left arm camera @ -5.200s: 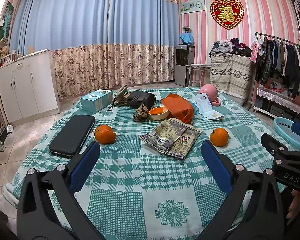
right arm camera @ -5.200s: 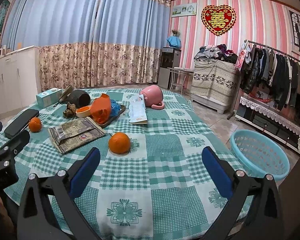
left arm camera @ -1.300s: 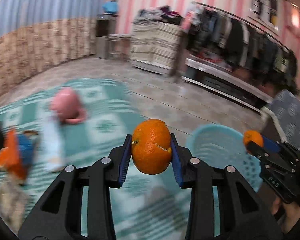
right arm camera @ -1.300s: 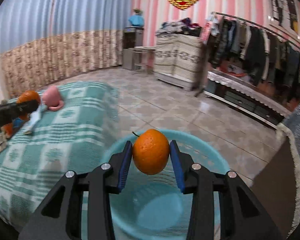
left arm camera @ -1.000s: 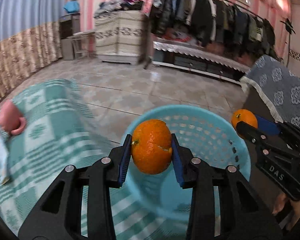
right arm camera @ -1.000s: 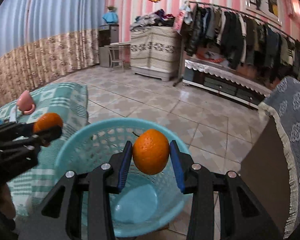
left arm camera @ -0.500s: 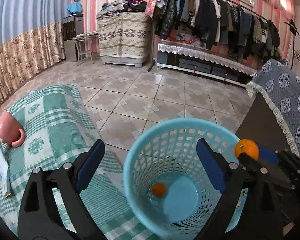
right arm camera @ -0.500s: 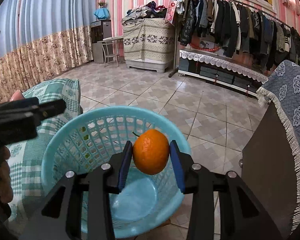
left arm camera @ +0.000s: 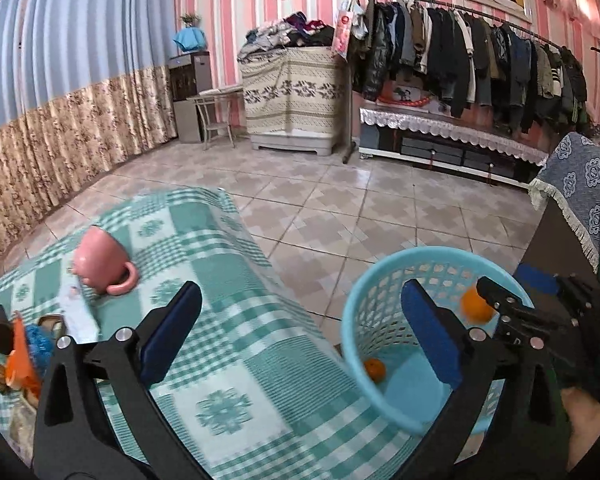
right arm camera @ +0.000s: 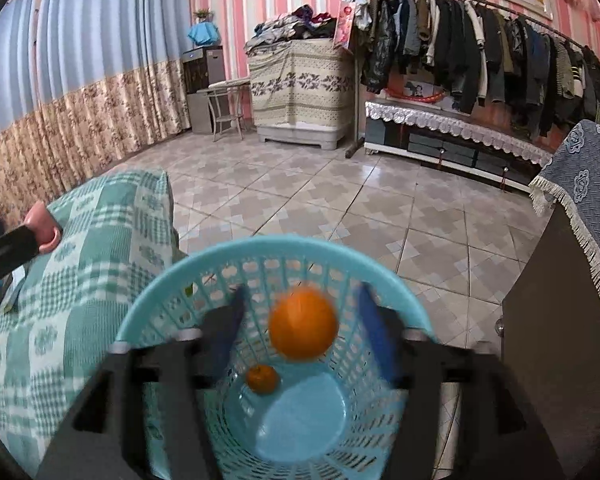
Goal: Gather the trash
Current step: 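Carry both oranges over the blue basket and open both tools to drop them, then move the right tool to the white card while the left tool reaches the snack packet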
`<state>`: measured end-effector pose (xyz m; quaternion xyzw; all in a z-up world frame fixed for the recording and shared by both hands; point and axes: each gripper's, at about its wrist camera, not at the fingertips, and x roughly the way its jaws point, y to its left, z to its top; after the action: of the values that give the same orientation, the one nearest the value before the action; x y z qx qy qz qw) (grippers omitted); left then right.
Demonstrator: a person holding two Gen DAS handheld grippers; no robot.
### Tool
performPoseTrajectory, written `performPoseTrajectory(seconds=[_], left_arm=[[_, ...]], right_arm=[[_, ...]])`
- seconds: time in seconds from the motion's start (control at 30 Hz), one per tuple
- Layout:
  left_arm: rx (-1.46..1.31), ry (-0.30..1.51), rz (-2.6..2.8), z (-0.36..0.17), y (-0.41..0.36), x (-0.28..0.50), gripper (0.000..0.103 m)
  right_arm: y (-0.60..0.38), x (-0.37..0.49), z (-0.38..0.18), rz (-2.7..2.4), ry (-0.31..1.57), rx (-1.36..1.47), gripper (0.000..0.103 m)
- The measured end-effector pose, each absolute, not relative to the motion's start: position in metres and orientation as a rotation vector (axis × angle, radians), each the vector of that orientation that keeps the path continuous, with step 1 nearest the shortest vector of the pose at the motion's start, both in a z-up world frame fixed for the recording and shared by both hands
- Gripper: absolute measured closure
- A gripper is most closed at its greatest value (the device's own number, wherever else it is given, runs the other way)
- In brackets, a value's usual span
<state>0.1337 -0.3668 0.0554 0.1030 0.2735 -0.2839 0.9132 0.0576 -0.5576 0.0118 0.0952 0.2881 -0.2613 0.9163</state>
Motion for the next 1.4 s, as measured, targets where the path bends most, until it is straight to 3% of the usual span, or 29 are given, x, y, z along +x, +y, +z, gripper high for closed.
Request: performPoseTrajectory(seconds=[0.07, 0.27, 0.83, 1.4], left_arm=[[0.199, 0.557, -0.573, 0.060, -0.353, 0.133, 0.005], [0.159, 0.551, -0.539, 0.072, -0.322, 0.132, 0.006], [0.067, 0.581, -0.290, 0.064, -0.160, 0.139, 0.005], [0.044, 0.775, -0.068, -0.023, -0.040, 0.168, 0.006]], right_arm=[[-0.553, 0.059, 0.015, -0.554, 0.586, 0.179, 0.025], [-0.536, 0.053, 0.024, -0.581, 0.546, 0.175, 0.008], [-0.401, 0.096, 0.022, -0.321, 0.557, 0.090, 0.007], [-0.320, 0.119, 0.006, -0.187, 0.621, -0.015, 0.007]])
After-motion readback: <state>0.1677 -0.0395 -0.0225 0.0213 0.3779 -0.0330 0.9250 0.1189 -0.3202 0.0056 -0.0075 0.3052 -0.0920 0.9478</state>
